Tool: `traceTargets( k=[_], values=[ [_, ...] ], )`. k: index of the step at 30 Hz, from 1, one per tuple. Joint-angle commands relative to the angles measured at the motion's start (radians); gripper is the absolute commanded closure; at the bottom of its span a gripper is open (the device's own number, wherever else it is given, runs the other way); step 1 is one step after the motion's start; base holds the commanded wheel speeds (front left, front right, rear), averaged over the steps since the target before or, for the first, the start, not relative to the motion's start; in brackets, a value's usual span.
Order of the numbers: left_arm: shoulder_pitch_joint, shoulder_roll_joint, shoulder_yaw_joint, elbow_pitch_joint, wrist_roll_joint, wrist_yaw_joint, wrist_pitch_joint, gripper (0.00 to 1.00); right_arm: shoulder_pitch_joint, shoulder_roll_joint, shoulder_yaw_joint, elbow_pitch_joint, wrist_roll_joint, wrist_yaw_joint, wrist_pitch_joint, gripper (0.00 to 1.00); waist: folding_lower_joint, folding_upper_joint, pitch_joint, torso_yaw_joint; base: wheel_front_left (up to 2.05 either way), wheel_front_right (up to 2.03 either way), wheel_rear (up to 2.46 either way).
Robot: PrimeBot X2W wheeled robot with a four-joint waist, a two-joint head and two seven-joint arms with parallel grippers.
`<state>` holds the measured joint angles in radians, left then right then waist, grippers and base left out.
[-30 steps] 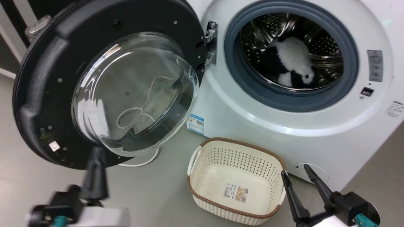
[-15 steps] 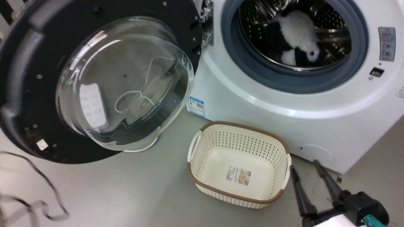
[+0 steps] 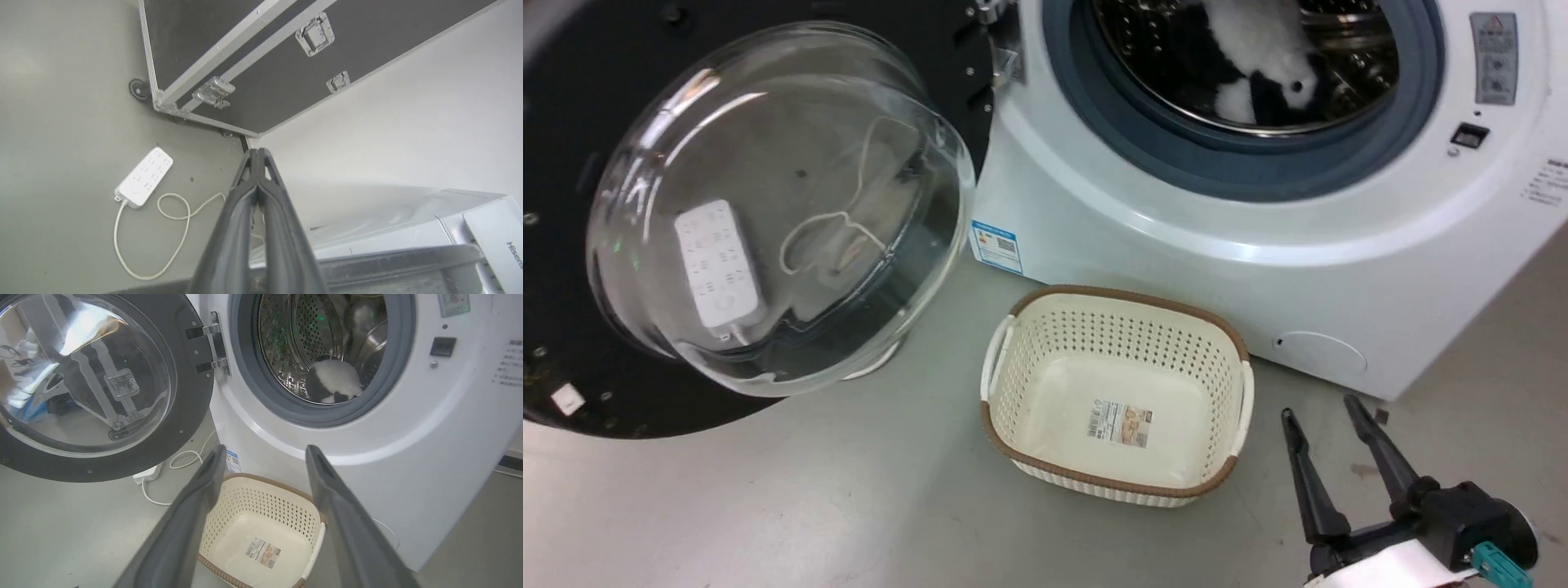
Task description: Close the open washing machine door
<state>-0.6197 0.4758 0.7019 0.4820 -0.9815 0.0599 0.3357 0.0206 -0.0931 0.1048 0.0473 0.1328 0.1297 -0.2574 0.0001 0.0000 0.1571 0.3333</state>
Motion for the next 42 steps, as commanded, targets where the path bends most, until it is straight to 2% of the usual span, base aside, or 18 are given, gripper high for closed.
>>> traceTargets(
  k=[1,7,12,14,18,25,30,37,42],
  values=[
    [-0.007,-0.011,-0.005,0.018,-0.019,-0.004,0.04,1.0,-0.01,-0.007,-0.001,0.003,0.002,0.001,-0.004,0.0,-0.0001,0.0,0.005,-0.005,0.0,0.0,0.0],
    [-0.015,-0.038,-0.021,0.038,-0.101,-0.042,0.173,1.0,-0.014,-0.009,0.006,0.005,0.011,0.001,-0.004,0.0,-0.0001,0.0,0.01,-0.013,0.0,0.0,0.0],
    [0.017,-0.046,-0.034,0.038,-0.121,-0.048,0.24,1.0,-0.016,-0.012,0.009,0.013,0.02,0.001,-0.004,0.0,-0.0001,0.0,0.003,-0.018,0.0,0.0,0.0],
    [0.034,-0.053,-0.031,0.04,-0.138,-0.038,0.275,1.0,-0.014,-0.01,0.007,0.016,0.021,0.001,-0.004,0.0,-0.0001,0.0,-0.003,-0.019,0.0,0.0,0.0],
    [0.084,-0.081,-0.033,0.015,-0.189,-0.042,0.379,1.0,-0.008,-0.001,-0.001,0.027,0.02,0.001,-0.004,0.0,-0.0001,0.0,-0.029,-0.021,0.0,0.0,0.0],
    [0.201,-0.16,-0.035,-0.096,-0.293,-0.034,0.565,1.0,0.012,0.028,-0.025,0.052,0.019,0.001,-0.004,0.0,-0.0001,0.0,-0.118,-0.024,0.0,0.0,0.0],
    [0.3,-0.242,-0.069,-0.211,-0.333,-0.023,0.666,1.0,0.027,0.039,-0.037,0.061,0.015,0.001,-0.004,0.0,-0.0001,0.0,-0.171,-0.035,0.0,0.0,0.0],
    [0.413,-0.378,-0.128,-0.366,-0.383,-0.006,0.739,1.0,0.038,0.042,-0.052,0.064,0.017,0.001,-0.004,0.0,-0.0001,0.0,-0.191,-0.067,0.0,0.0,0.0],
    [0.498,-0.422,-0.19,-0.438,-0.471,0.011,0.743,1.0,0.043,0.043,-0.058,0.065,0.026,0.001,-0.004,0.0,-0.0001,0.0,-0.189,-0.104,0.0,0.0,0.0]
  ],
)
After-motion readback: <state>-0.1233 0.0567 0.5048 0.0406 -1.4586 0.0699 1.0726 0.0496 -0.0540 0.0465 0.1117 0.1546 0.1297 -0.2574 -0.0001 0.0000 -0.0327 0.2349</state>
